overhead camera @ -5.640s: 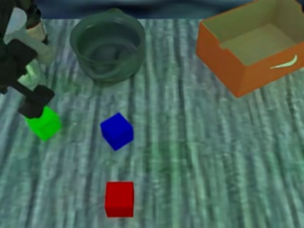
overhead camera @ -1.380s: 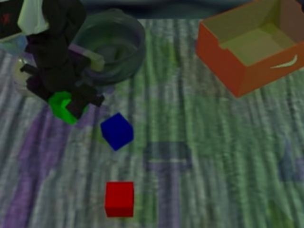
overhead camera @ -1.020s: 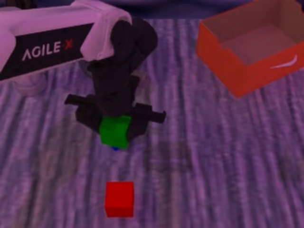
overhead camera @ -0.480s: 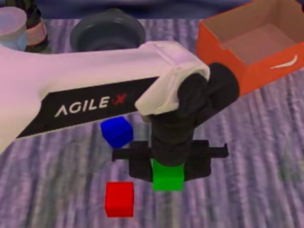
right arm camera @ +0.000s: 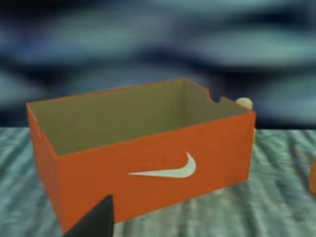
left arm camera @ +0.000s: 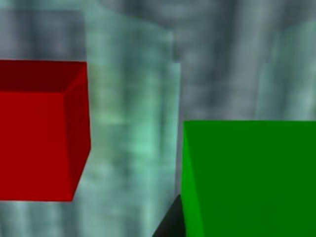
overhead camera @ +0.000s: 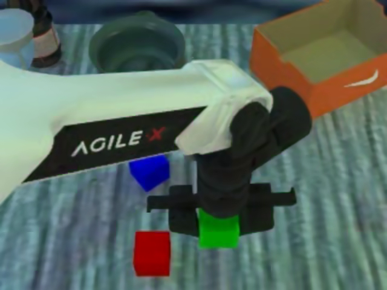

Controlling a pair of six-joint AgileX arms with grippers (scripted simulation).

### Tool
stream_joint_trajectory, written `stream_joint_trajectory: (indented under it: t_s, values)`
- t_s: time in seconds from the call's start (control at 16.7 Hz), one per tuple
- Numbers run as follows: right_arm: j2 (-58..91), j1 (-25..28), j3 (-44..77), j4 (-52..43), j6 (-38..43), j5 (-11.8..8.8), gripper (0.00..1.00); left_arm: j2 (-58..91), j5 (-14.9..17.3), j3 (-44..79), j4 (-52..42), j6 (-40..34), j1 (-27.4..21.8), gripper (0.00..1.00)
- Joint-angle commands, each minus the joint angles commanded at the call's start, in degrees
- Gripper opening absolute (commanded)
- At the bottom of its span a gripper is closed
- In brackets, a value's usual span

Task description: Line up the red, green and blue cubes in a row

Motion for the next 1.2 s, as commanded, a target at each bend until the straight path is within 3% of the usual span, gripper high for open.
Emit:
stream_joint_trajectory:
  t_s: [0.36, 0.66, 1.2]
  values:
    - [0.0, 0.0, 0.0, 0.0, 0.0, 0.0, 1.0, 3.77, 0.0, -7.59, 11.91, 0.21, 0.3, 0.0]
    - [0.0, 0.0, 0.0, 0.0, 0.0, 0.0, 1.0, 4.49, 0.01, -8.89, 13.55, 0.24, 0.29, 0.0]
    - [0.0, 0.0, 0.0, 0.0, 0.0, 0.0, 1.0, 4.49, 0.01, -8.89, 13.55, 0.24, 0.29, 0.68]
